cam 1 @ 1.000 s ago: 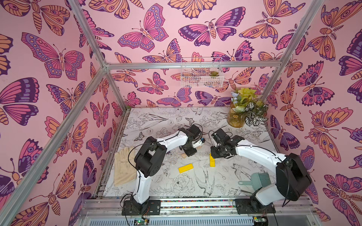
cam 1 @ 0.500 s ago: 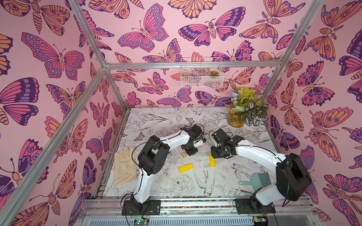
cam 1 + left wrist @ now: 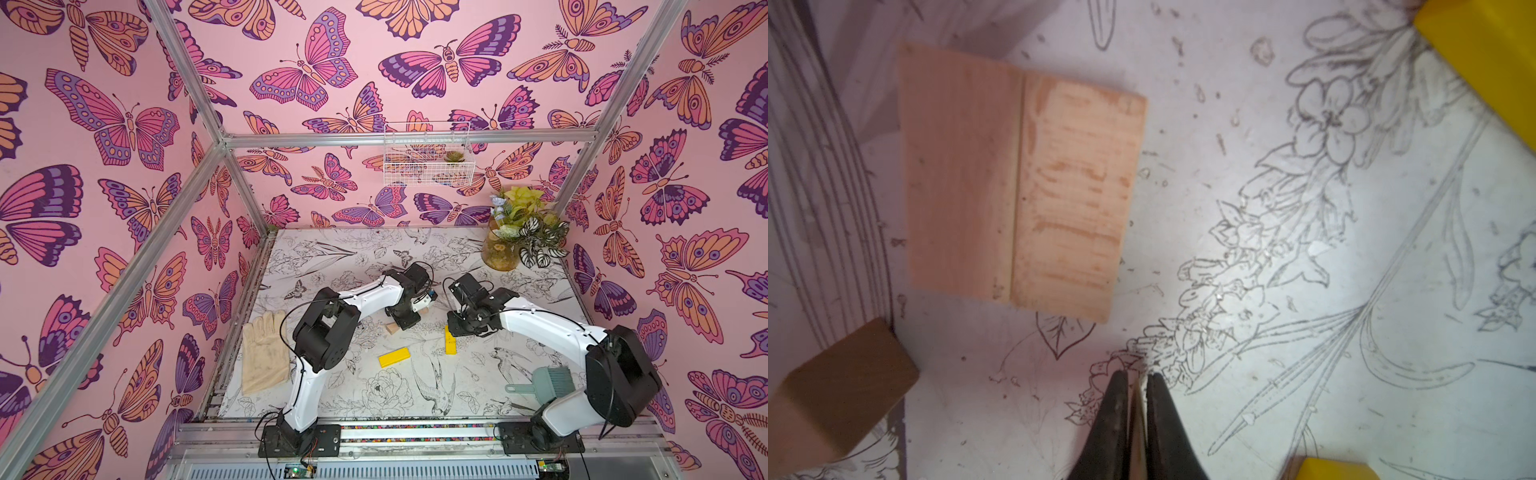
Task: Assemble a small pinwheel with building blocks
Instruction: Assemble the building block at the center of the board.
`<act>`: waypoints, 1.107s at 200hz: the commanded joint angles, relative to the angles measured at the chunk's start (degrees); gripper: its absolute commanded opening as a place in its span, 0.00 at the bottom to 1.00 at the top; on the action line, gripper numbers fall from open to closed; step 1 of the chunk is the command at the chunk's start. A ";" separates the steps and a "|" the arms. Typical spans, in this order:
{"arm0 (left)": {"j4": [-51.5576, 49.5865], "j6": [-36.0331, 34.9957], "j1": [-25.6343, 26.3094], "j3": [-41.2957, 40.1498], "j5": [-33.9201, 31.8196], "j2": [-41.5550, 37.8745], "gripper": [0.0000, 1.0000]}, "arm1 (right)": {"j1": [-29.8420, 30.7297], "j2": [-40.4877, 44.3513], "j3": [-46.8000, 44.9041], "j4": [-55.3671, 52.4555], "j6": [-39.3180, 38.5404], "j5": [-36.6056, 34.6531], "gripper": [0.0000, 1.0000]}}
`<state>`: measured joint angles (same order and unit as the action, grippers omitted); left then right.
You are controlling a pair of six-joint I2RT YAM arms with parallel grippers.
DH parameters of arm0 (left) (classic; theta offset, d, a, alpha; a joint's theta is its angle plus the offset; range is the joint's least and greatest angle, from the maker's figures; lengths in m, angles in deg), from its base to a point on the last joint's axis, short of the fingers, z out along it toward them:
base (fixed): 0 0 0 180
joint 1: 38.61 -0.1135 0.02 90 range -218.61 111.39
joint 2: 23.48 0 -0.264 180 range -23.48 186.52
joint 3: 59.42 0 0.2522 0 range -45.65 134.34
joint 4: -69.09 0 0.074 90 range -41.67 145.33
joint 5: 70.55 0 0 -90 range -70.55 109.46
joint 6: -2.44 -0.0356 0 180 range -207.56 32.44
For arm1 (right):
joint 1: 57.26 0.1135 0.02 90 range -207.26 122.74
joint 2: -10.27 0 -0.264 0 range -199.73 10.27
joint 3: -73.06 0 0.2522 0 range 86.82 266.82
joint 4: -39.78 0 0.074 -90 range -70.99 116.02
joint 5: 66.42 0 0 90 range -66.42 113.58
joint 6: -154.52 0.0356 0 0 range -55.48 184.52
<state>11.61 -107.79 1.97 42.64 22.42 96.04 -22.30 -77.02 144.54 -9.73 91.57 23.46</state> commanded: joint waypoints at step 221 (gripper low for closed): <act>-0.13 13.35 -3.73 -8.13 5.13 -7.09 0.63 | -0.24 1.77 0.39 -1.57 0.04 -0.02 0.41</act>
<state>11.85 -96.45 -1.11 35.51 24.67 87.61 -22.30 -76.30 144.62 -10.82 91.53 23.46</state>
